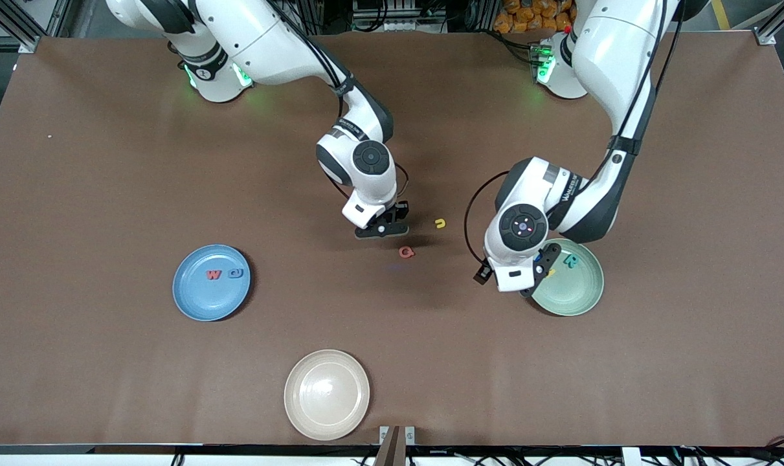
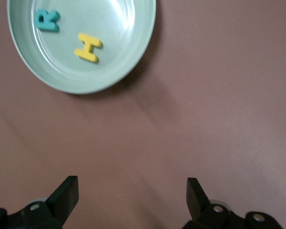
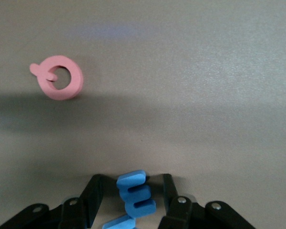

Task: Sort upper and lower case letters into plates
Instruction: 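Grasp the blue m with the right gripper while the left gripper returns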

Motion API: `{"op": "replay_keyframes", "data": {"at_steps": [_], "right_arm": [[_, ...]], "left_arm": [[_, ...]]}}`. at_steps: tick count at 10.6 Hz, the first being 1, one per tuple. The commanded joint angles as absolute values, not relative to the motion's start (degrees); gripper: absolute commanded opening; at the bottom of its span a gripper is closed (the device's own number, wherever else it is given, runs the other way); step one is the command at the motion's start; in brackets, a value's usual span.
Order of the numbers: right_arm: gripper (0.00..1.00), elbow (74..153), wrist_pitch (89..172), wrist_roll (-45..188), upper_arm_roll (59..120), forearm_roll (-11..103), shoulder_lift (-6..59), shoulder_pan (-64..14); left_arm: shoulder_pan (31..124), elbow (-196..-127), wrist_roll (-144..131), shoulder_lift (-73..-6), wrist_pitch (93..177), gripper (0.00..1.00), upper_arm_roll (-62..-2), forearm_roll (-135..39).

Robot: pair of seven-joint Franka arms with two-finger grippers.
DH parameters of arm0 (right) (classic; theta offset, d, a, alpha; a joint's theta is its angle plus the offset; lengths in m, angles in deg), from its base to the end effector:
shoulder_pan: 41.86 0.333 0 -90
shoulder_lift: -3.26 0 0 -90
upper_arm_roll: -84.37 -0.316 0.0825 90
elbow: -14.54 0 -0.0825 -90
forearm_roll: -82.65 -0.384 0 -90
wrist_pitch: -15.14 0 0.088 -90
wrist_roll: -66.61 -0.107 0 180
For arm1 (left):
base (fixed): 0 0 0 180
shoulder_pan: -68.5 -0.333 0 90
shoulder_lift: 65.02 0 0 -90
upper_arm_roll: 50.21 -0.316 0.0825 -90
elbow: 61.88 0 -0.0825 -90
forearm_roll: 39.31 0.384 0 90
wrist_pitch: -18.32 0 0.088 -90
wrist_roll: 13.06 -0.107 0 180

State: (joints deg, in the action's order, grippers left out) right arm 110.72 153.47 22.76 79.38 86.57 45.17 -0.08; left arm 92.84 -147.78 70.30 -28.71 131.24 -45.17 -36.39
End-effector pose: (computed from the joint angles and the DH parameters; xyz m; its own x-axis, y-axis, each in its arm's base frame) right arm 0.4698 0.4905 0.1773 0.9968 0.0795 -0.0028 0.0794 -0.9967 -0.0143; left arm 0.6092 -0.3286 0.2854 0.5948 0.8034 -0.0272 0.7912 -0.5911 -0.1567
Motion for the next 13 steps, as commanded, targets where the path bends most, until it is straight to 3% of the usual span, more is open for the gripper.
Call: {"op": "replay_keyframes", "data": {"at_steps": [1,5,9,13], "right_arm": [[0.00,112.1,154.8,20.0,79.4,88.7,45.1,0.1],[0.00,112.0,153.2,20.9,79.4,88.5,41.5,-3.8],[0.00,112.2,136.5,33.4,79.4,88.1,33.4,-15.3],[0.00,114.3,134.9,47.3,81.4,87.9,31.2,-27.7]], "left_arm": [[94.7,-145.8,71.1,-28.4,131.3,1.00,-45.5,-38.3],[98.9,-145.8,69.8,-27.3,135.6,1.00,-45.5,-38.2],[99.9,-145.7,62.9,-25.8,142.9,1.00,-44.7,-38.3],[104.4,-145.7,54.0,-22.0,150.1,1.00,-43.8,-38.0]]}}
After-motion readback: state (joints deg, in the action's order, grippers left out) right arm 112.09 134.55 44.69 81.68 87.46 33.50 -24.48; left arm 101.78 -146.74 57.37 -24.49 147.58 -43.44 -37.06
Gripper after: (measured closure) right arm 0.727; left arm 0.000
